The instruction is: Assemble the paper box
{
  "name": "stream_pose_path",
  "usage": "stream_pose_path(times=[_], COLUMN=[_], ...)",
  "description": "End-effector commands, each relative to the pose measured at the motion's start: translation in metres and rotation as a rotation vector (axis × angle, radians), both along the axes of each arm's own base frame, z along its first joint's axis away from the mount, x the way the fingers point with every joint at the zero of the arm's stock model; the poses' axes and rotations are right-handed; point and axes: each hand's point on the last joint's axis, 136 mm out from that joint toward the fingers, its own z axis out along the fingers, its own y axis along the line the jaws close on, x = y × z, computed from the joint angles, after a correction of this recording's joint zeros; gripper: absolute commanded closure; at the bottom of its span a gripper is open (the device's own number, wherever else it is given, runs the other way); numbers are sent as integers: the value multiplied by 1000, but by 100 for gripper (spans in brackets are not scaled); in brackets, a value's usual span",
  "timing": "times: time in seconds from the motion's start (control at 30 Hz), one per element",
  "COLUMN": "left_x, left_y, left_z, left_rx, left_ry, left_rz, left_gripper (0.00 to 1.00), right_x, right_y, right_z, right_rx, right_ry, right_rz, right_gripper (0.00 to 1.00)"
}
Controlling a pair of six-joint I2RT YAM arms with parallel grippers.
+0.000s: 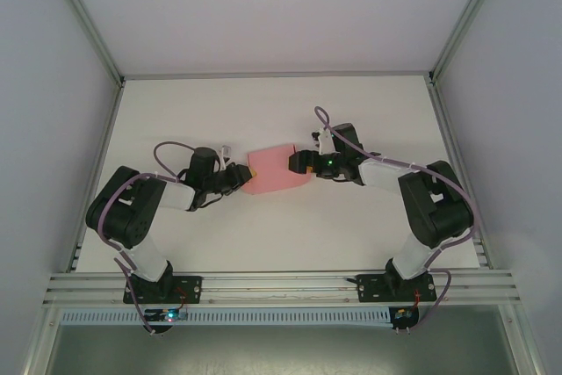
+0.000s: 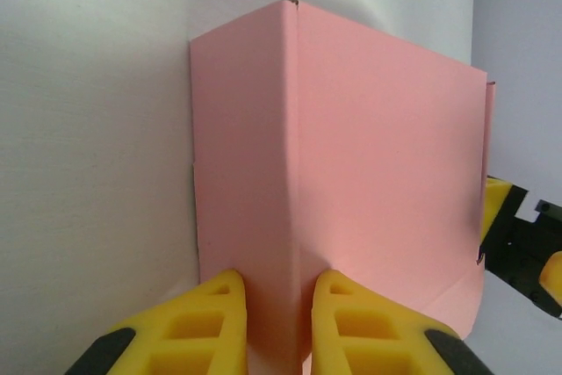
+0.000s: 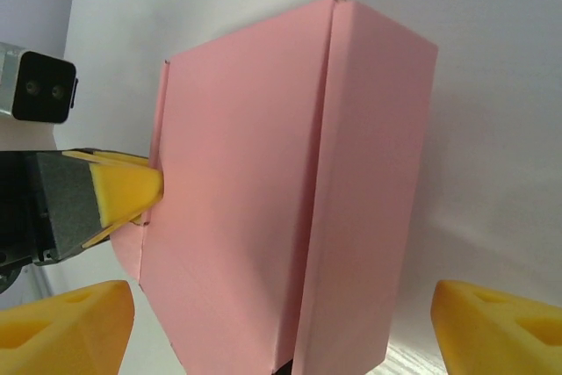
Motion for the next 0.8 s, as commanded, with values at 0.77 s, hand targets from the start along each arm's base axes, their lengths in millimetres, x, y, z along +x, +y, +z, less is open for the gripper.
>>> stream_pose_path(times=[0.77], left_x=[-19], left_y=[16], left_z=[-45], left_rx=[17], left_ry=[142], left_rz=[25], left_gripper=[81], right_x=[15], right_y=[33], right_z=[6], right_rx=[260], right_ry=[79], right_rz=[47], right_gripper=[28])
